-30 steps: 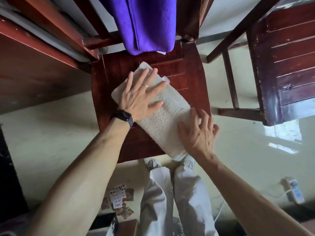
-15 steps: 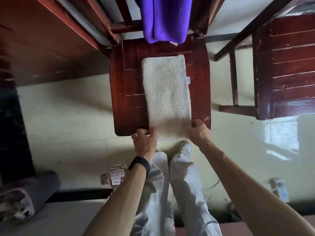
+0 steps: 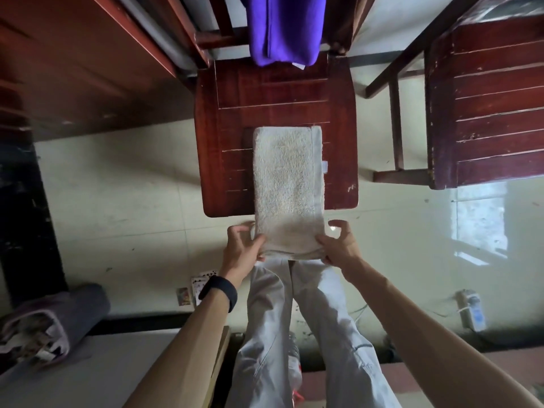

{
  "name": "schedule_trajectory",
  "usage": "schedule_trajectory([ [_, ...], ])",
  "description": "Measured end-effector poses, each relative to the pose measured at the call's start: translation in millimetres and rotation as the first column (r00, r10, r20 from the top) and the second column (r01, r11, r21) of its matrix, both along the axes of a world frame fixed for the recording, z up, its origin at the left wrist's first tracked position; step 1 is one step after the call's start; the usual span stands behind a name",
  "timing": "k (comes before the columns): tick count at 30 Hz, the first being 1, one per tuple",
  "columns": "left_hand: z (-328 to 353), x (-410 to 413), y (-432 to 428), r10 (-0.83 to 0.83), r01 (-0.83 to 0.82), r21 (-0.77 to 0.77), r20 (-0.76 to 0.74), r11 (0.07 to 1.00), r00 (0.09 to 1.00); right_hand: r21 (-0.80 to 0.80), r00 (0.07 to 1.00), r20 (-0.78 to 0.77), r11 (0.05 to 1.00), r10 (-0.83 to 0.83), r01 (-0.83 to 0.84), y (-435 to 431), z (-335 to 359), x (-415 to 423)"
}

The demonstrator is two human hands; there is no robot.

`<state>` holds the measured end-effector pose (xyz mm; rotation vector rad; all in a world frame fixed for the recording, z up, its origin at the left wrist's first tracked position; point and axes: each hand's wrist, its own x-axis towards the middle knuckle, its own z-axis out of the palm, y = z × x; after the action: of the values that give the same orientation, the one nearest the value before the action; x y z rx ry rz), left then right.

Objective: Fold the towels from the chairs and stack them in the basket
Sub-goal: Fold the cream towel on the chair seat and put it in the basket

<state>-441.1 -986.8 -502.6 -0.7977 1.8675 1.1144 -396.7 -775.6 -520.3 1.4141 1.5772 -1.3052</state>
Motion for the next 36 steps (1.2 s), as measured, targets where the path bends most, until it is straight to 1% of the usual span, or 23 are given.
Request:
schedule_trajectory([
  [2, 13, -1, -1, -0.053, 0.055, 0.033, -0.059, 0.998, 0.997, -0.036, 0.999, -0.047, 0.999, -0.008, 0.006, -1, 10, 5],
  [4, 23, -10, -1, -0.083, 0.089, 0.108, -0.058, 0.99, 0.995, -0.083, 0.994, -0.099, 0.996, -0.046, 0.038, 2, 23, -1],
  [6, 32, -28, 1, -0.045, 0.042, 0.194, 0.011, 0.98, 0.999, -0.182, 0.983, -0.114, 0.975, -0.147, 0.125, 7, 34, -14],
  [8, 35, -50, -1, 0.013, -0.045, 0.238, 0.134, 0.97, 0.991, -0.332, 0.959, -0.093, 0.916, -0.268, 0.224, 17, 42, -30],
  [9, 36, -62, -4, 0.015, -0.06, 0.264, 0.167, 0.963, 0.986, -0.384, 0.952, -0.105, 0.895, -0.286, 0.227, 23, 44, -39],
  [10, 35, -74, -7, -0.035, -0.012, 0.285, 0.159, 0.958, 0.987, -0.405, 0.953, -0.158, 0.897, -0.26, 0.178, 29, 44, -47],
  [11, 33, -85, -9, -0.14, 0.102, 0.292, 0.113, 0.951, 0.984, -0.382, 0.954, -0.239, 0.921, -0.179, 0.077, 34, 43, -55],
  [12, 30, -96, -11, -0.257, 0.235, 0.266, 0.048, 0.935, 0.965, -0.297, 0.945, -0.325, 0.953, -0.04, -0.062, 37, 43, -63],
  [13, 27, -106, -11, -0.355, 0.351, 0.224, -0.025, 0.909, 0.935, -0.15, 0.917, -0.376, 0.968, 0.13, -0.199, 40, 39, -71],
  [14, 20, -114, -10, -0.438, 0.446, 0.155, -0.085, 0.882, 0.895, 0.024, 0.875, -0.382, 0.95, 0.296, -0.311, 41, 34, -80],
  [15, 12, -123, -8, -0.491, 0.502, 0.074, -0.125, 0.862, 0.862, 0.182, 0.83, -0.364, 0.907, 0.421, -0.38, 42, 27, -88],
  [16, 7, -131, -4, -0.495, 0.503, 0.025, -0.141, 0.864, 0.857, 0.275, 0.808, -0.347, 0.875, 0.477, -0.399, 42, 19, -96],
  [17, 3, -139, 0, -0.453, 0.464, 0.038, -0.158, 0.885, 0.877, 0.307, 0.806, -0.355, 0.874, 0.473, -0.378, 40, 11, -104],
  [19, -14, -148, 9, -0.307, 0.329, 0.135, -0.162, 0.935, 0.938, 0.308, 0.844, -0.37, 0.908, 0.388, -0.282, 33, -5, -115],
  [21, -24, -153, 22, -0.241, 0.27, 0.132, -0.197, 0.954, 0.95, 0.313, 0.894, -0.351, 0.935, 0.279, -0.169, 24, -17, -124],
  [23, -29, -155, 35, -0.251, 0.269, 0.046, -0.236, 0.962, 0.939, 0.357, 0.922, -0.306, 0.926, 0.238, -0.121, 17, -25, -132],
  [25, -32, -157, 45, -0.309, 0.3, -0.075, -0.264, 0.951, 0.914, 0.385, 0.938, -0.266, 0.916, 0.224, -0.11, 12, -31, -137],
  [26, -36, -159, 47, -0.327, 0.308, -0.108, -0.283, 0.945, 0.902, 0.396, 0.941, -0.26, 0.913, 0.216, -0.1, 9, -34, -140],
  [28, -44, -163, 49, -0.326, 0.296, -0.142, -0.299, 0.945, 0.897, 0.419, 0.941, -0.256, 0.903, 0.219, -0.096, 6, -40, -145],
  [31, -56, -166, 52, -0.339, 0.291, -0.204, -0.261, 0.935, 0.904, 0.454, 0.94, -0.229, 0.882, 0.252, -0.126, 4, -45, -151],
  [34, -60, -165, 55, -0.343, 0.282, -0.256, -0.234, 0.925, 0.91, 0.496, 0.952, -0.174, 0.858, 0.25, -0.134, 3, -48, -155],
  [36, -63, -164, 54, -0.345, 0.274, -0.287, -0.233, 0.918, 0.909, 0.519, 0.951, -0.173, 0.845, 0.256, -0.133, 3, -50, -154],
])
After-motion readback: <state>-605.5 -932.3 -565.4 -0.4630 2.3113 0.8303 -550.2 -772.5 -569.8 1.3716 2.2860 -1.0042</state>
